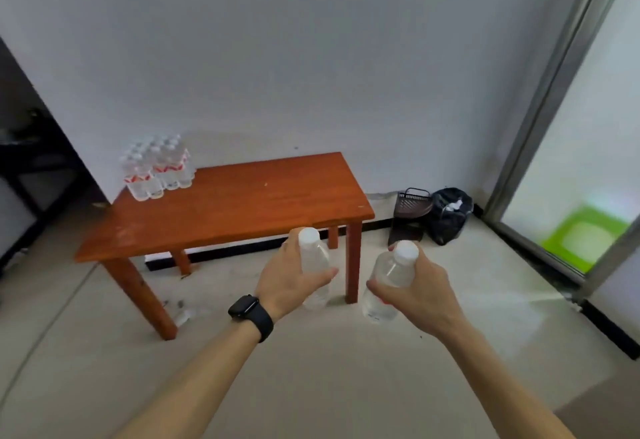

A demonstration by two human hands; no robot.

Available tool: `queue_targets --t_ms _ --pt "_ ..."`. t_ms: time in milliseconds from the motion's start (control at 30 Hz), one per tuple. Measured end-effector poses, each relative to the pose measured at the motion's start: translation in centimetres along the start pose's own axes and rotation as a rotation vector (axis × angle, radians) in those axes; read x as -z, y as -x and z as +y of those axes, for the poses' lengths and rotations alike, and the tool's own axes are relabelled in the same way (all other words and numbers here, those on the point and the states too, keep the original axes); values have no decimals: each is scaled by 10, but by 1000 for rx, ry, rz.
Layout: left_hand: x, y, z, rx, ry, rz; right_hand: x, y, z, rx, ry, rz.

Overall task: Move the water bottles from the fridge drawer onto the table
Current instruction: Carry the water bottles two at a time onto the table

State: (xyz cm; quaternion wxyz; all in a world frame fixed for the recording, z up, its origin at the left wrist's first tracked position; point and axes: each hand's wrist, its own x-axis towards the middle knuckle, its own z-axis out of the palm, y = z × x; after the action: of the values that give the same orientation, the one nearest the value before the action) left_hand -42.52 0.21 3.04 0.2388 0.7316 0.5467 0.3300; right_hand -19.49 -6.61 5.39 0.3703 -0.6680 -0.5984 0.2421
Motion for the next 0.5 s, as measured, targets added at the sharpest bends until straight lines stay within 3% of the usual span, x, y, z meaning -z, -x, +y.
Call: queue_targets --t_ms 267,500 --pt "142 19 -133 198 -54 136 -160 -32 -113 102 -18 -183" --pt "209 1 -217 302 -86 233 -255 -81 -169 165 -6 -327"
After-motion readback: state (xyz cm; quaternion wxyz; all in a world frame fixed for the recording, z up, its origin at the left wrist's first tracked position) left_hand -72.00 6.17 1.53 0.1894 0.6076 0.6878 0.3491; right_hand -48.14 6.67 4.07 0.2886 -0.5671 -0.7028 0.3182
